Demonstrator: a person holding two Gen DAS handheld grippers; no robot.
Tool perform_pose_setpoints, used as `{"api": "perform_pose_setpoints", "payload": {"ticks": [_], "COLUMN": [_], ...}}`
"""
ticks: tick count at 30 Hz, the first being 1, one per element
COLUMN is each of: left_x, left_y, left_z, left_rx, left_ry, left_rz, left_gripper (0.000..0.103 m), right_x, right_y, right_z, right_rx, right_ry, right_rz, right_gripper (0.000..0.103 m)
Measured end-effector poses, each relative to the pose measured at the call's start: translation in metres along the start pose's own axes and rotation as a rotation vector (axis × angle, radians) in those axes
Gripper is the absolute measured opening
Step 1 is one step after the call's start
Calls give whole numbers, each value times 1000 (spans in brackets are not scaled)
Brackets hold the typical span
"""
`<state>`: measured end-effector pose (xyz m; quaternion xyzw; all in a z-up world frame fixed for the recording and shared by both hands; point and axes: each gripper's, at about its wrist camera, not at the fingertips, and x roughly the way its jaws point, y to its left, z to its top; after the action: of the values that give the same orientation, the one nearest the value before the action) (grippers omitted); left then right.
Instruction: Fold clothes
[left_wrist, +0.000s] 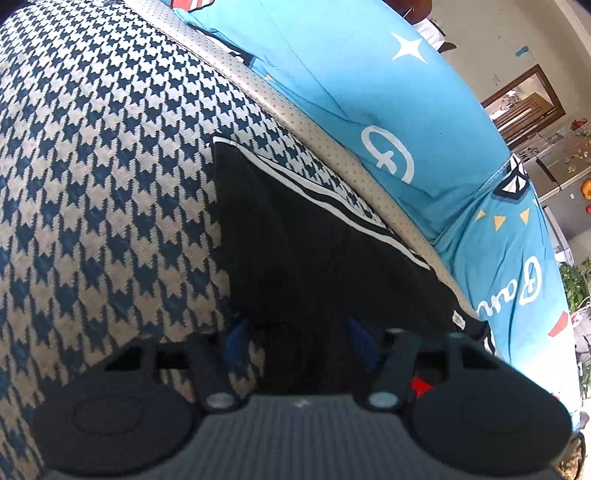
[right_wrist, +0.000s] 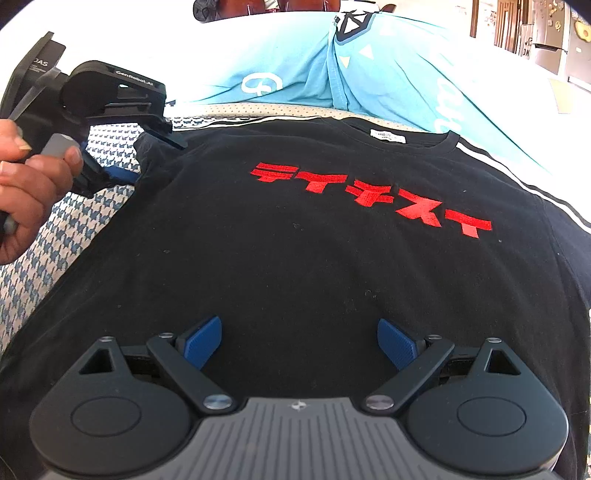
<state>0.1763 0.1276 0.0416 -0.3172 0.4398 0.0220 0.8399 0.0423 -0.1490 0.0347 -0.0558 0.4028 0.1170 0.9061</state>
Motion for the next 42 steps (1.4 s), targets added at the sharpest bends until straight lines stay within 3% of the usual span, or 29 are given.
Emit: {"api": "perform_pose_setpoints", "payload": {"ticks": [4, 6, 10, 14, 16, 22, 27, 31, 33, 37, 40, 42], "left_x": [1, -11, -26, -28, -29, -34, -22, -6, 1, 17, 22, 18], "left_y": [0, -11, -23, -9, -1, 3, -16, -20, -22, -25, -28, -25], "left_z": [0, 0, 1, 12, 18, 21, 10, 2, -1, -9, -12, -10], "left_rx": [-6, 86, 199, 175, 136, 113, 195, 258, 290, 353, 402, 375], "left_ry": [-21, -117, -244, -291, -276, -254, -229, -193, -174, -137, -129, -126], "left_rz": [35, 158, 326, 466, 464, 365, 304, 312, 318, 330, 368, 403], "left_gripper": [13, 13, 13, 13, 13, 16, 20, 24, 31, 33, 42, 48], "right_x": [0, 0, -1, -1, -1, -1, -1, -1, -1, -3, -5, -7], "right_y": [0, -1, -1, -1, -1, 0, 0, -1, -1, -7, -15, -20], "right_z": [0, 0, 0, 0, 0, 0, 0, 0, 1, 4, 8, 11], "right_rx": [0, 0, -1, -1, 3, 5, 6, 6, 7, 29, 64, 83], "right_ry": [1, 1, 2, 2, 2, 2, 1, 1, 1, -4, -10, -16], "right_rz": [1, 1, 2, 3, 0, -4, -3, 0, 4, 14, 19, 11], "right_gripper": [93, 93, 93, 93, 93, 93, 93, 93, 92, 89, 89, 89]}}
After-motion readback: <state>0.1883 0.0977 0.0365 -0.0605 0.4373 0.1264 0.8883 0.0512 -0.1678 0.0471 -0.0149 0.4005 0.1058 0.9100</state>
